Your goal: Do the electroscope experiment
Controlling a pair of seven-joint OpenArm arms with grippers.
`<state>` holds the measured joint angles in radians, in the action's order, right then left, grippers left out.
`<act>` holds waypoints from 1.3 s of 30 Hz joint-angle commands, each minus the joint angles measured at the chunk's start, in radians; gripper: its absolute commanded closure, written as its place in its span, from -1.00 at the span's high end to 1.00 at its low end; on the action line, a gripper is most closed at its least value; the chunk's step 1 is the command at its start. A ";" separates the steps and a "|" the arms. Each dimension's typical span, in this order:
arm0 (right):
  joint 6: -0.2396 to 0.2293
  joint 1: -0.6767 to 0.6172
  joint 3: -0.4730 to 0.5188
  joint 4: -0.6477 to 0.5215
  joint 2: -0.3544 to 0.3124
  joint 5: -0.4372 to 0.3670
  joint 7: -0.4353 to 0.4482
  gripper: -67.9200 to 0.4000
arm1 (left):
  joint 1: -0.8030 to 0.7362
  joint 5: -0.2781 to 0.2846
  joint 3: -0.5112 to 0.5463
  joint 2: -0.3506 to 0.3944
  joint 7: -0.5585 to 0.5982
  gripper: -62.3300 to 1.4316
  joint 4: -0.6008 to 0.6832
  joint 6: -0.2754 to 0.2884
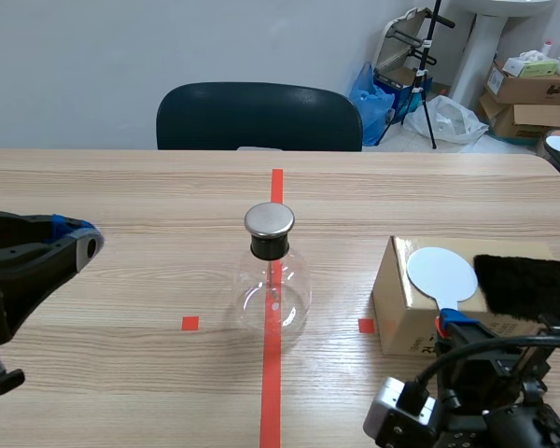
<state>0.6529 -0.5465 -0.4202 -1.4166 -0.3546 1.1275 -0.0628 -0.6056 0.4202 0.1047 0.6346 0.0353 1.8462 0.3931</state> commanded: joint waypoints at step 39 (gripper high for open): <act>0.079 0.265 -0.416 -0.124 -0.167 0.262 -0.453 -0.96 | 0.808 -0.178 -0.779 -0.136 0.399 -0.86 -0.961 0.122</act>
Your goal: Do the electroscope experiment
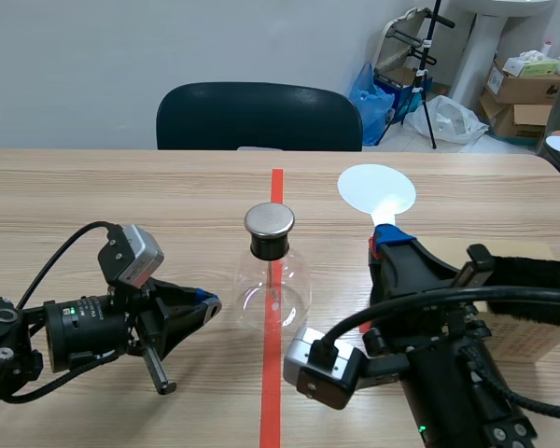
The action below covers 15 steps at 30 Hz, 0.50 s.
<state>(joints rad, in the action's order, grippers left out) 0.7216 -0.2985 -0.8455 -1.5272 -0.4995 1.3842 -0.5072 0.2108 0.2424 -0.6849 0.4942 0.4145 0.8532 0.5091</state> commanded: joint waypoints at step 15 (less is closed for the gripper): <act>-0.043 0.091 -0.057 0.001 -0.030 -0.039 0.020 -0.96 | -0.011 0.000 0.010 -0.001 0.038 -0.86 0.027 0.006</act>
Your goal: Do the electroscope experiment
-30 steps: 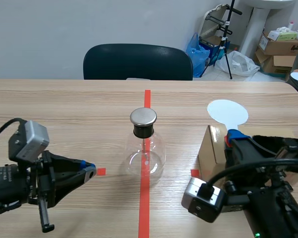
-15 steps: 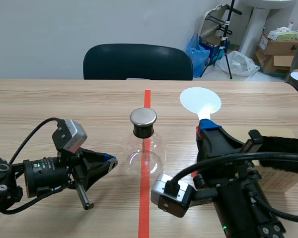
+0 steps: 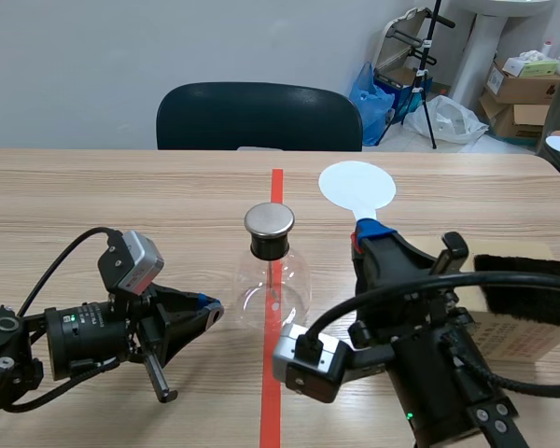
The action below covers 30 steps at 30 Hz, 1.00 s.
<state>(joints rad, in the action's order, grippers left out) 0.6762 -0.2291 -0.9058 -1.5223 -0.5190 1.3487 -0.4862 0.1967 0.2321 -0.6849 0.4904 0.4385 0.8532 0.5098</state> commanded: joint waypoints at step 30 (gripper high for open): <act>-0.063 0.044 0.003 0.029 -0.021 -0.062 0.046 -0.96 | 0.003 0.010 0.010 0.003 0.014 -0.86 0.027 0.005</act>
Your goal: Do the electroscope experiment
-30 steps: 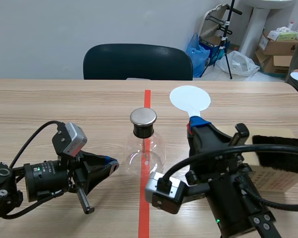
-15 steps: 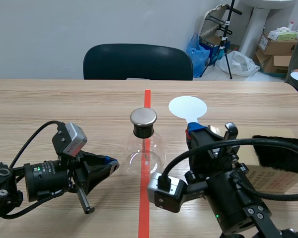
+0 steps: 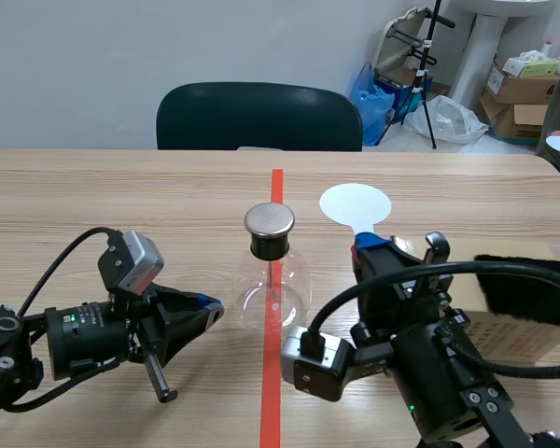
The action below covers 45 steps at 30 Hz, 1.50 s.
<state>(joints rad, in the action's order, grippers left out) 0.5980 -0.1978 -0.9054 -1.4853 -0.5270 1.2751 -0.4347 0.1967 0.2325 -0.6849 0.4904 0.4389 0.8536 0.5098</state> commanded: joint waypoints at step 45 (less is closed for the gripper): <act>0.044 0.013 0.004 -0.008 -0.013 0.050 0.273 -0.96 | 0.003 0.010 0.010 0.003 0.014 -0.86 0.027 0.005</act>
<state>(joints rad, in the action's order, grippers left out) 0.6315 -0.1978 -0.9054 -1.4853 -0.5270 1.3197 -0.1608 0.1967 0.2325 -0.6849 0.4904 0.4389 0.8536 0.5098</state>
